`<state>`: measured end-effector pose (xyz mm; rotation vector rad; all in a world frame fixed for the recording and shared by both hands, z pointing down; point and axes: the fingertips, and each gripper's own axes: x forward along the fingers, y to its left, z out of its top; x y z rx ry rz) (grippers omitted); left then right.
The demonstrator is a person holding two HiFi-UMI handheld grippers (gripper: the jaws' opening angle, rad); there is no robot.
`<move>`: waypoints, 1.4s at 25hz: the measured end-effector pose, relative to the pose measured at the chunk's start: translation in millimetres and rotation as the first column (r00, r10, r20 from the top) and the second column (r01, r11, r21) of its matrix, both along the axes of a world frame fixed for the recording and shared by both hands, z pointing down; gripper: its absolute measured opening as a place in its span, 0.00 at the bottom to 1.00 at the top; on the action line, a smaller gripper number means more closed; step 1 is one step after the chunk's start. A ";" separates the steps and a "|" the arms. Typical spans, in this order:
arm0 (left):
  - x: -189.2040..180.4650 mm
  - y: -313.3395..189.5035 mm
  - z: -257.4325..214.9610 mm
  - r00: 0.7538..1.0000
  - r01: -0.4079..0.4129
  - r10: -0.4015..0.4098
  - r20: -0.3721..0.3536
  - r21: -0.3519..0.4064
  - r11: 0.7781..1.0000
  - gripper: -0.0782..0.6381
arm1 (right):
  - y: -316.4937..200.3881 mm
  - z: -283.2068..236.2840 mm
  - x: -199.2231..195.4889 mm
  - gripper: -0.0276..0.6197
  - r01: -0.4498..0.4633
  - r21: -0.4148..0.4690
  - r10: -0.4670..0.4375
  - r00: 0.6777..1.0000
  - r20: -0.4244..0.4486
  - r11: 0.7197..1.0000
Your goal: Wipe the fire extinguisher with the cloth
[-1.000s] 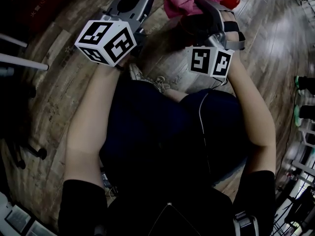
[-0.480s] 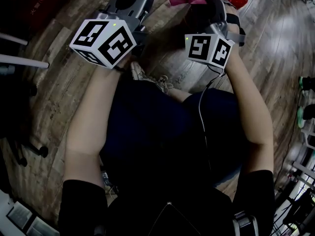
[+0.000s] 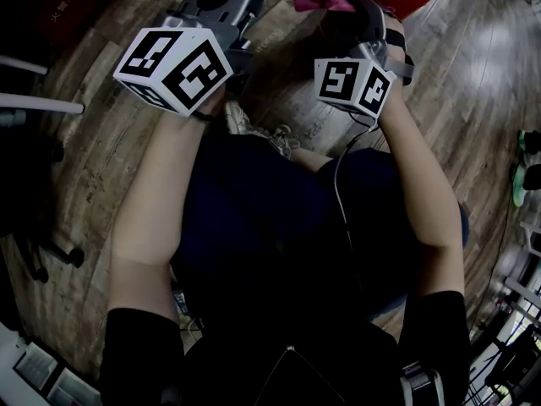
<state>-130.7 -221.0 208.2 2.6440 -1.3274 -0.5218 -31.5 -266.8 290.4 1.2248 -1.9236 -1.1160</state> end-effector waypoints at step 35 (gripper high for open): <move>1.6 -2.6 6.8 1.000 -0.016 0.016 0.000 -0.035 0.999 0.13 | -2.9 123.5 0.4 0.15 -0.026 -0.184 0.015 0.998 -0.059 0.983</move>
